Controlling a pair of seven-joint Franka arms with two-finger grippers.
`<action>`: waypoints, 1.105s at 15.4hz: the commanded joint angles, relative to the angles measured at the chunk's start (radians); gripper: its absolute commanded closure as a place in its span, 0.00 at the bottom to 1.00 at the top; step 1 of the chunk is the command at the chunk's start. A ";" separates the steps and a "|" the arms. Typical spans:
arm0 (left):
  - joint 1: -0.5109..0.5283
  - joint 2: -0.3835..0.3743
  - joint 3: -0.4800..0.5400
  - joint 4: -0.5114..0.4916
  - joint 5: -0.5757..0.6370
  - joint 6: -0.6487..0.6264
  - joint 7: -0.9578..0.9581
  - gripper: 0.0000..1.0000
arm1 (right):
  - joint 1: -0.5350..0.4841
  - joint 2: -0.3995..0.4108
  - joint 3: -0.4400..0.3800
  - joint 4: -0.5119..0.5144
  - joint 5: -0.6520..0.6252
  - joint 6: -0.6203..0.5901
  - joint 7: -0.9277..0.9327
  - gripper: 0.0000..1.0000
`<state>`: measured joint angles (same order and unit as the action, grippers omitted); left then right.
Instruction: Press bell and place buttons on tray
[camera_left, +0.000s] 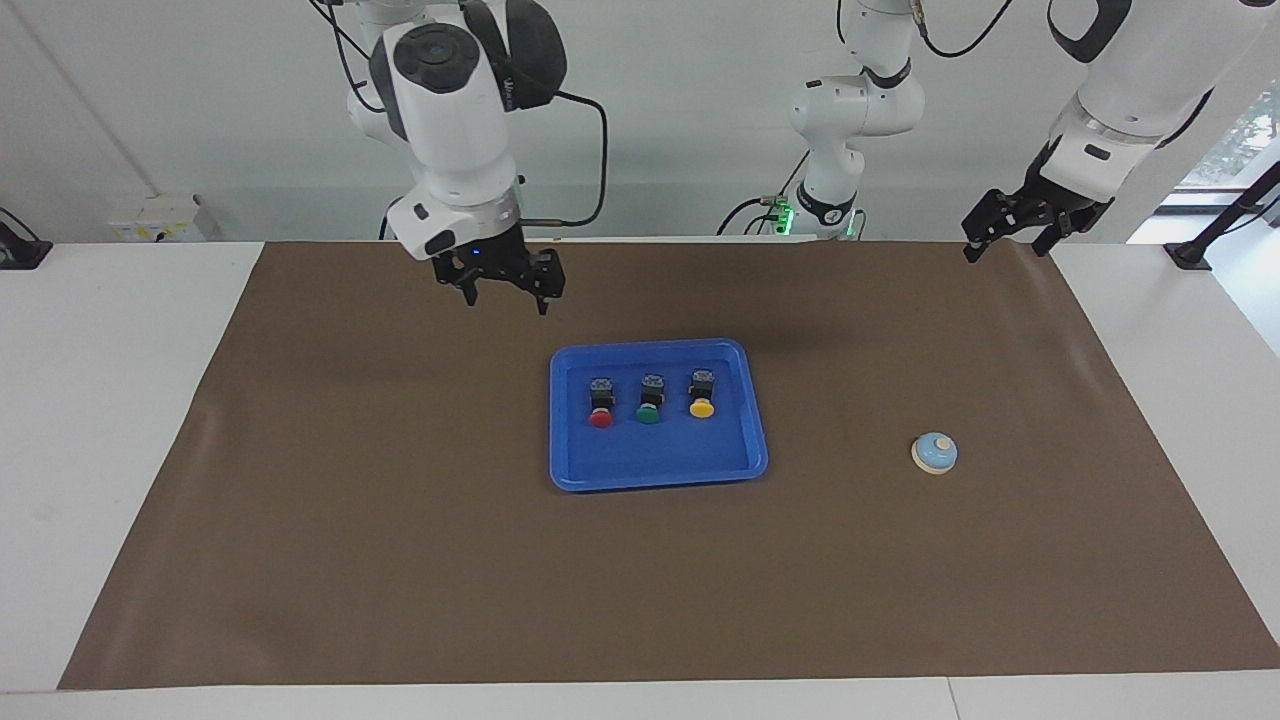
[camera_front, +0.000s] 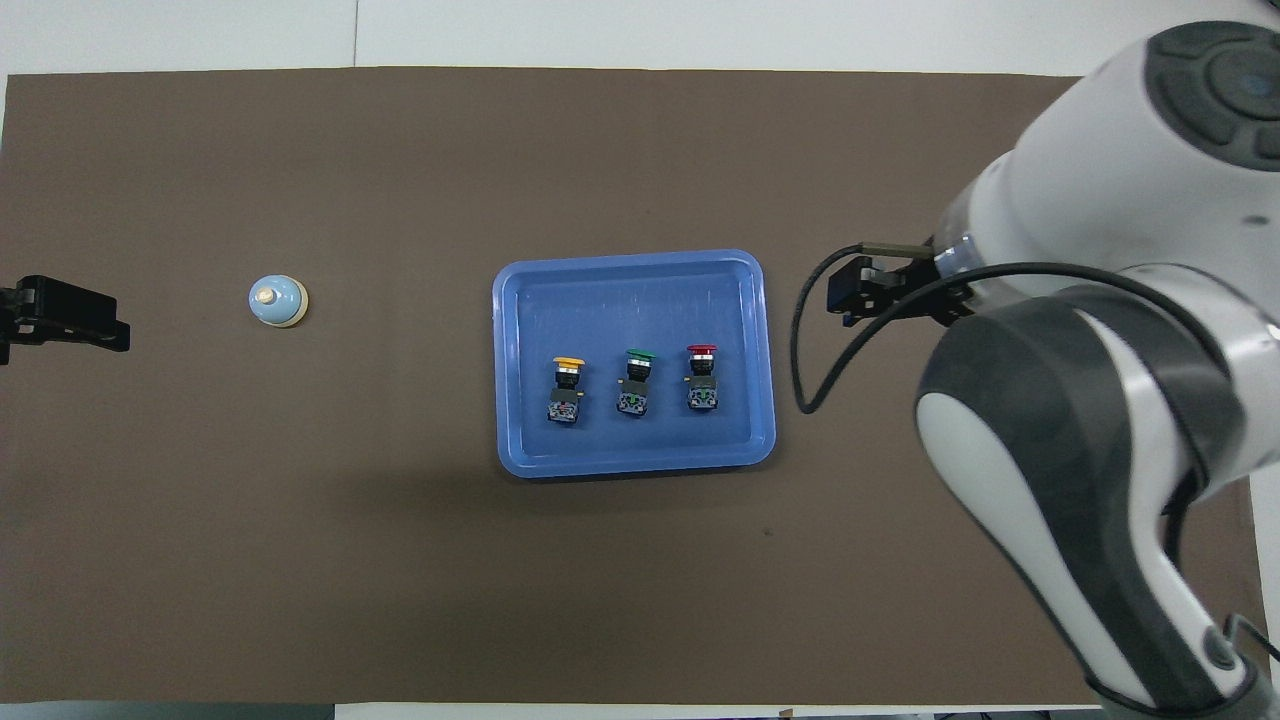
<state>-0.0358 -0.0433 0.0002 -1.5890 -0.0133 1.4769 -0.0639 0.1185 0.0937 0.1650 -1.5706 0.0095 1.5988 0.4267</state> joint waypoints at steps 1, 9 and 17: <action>-0.015 -0.012 0.012 -0.008 0.001 -0.012 -0.013 0.00 | -0.107 -0.052 0.013 -0.028 0.017 -0.045 -0.164 0.00; -0.015 -0.010 0.012 -0.008 0.001 -0.012 -0.013 0.00 | -0.289 -0.121 0.010 -0.019 0.017 -0.144 -0.428 0.00; -0.015 -0.010 0.012 -0.008 0.001 -0.012 -0.013 0.00 | -0.312 -0.135 -0.021 0.076 0.015 -0.235 -0.513 0.00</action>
<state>-0.0358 -0.0433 0.0002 -1.5890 -0.0132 1.4769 -0.0639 -0.1912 -0.0437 0.1551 -1.5572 0.0114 1.4081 -0.0616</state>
